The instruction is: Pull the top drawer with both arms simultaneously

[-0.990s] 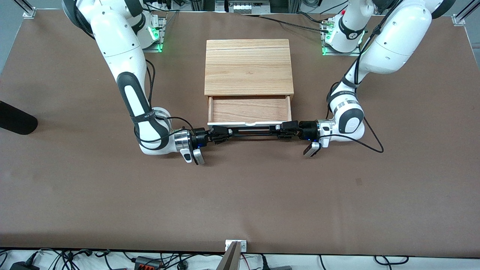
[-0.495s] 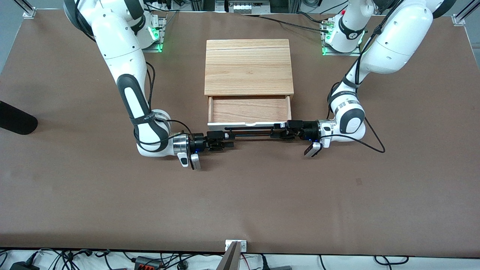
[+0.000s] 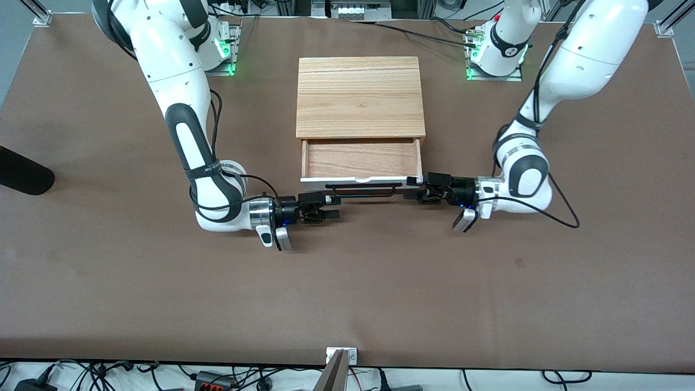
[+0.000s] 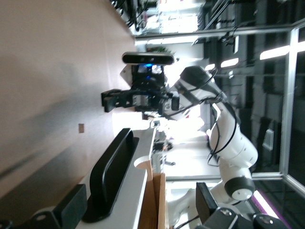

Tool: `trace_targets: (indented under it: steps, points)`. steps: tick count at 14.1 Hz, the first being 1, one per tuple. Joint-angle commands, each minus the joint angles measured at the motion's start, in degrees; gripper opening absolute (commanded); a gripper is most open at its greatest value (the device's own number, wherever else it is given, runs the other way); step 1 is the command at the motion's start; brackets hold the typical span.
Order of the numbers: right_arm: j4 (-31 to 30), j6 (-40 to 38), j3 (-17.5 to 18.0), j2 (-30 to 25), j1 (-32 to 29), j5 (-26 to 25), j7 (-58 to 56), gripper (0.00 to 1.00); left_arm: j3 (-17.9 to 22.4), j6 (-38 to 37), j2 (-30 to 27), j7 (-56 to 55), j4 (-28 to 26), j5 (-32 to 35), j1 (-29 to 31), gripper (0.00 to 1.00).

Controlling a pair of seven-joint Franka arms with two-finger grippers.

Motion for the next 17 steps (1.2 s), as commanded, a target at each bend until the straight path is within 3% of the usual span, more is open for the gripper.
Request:
trace_targets:
  steps: [1, 5, 10, 15, 17]
  points:
    - [1.29, 0.31, -3.18, -2.52, 0.79, -1.58, 7.28, 1.0, -0.1, -0.94, -1.08, -7.74, 5.62, 13.11, 3.09, 1.0]
    - [11.55, -0.48, -7.32, -3.22, 0.0, -19.22, 23.1, 1.0, 0.08, -8.57, -2.47, -23.2, 15.46, 30.6, 6.43, 1.0]
    - [12.54, -1.36, -9.0, -10.25, 0.0, -33.03, 39.54, 1.0, 0.16, -20.18, -3.53, -35.35, 30.14, 54.24, 9.0, 1.0]
    - [12.72, -12.51, -15.14, -16.05, 0.79, -55.96, 56.76, 1.0, -0.8, -25.54, -10.55, -45.63, 32.27, 73.24, 8.21, 1.0]
    - [13.16, -14.54, -15.5, -17.89, 0.18, -64.49, 63.71, 1.0, -1.5, -30.89, -12.49, -46.18, 34.54, 83.16, 4.45, 1.0]
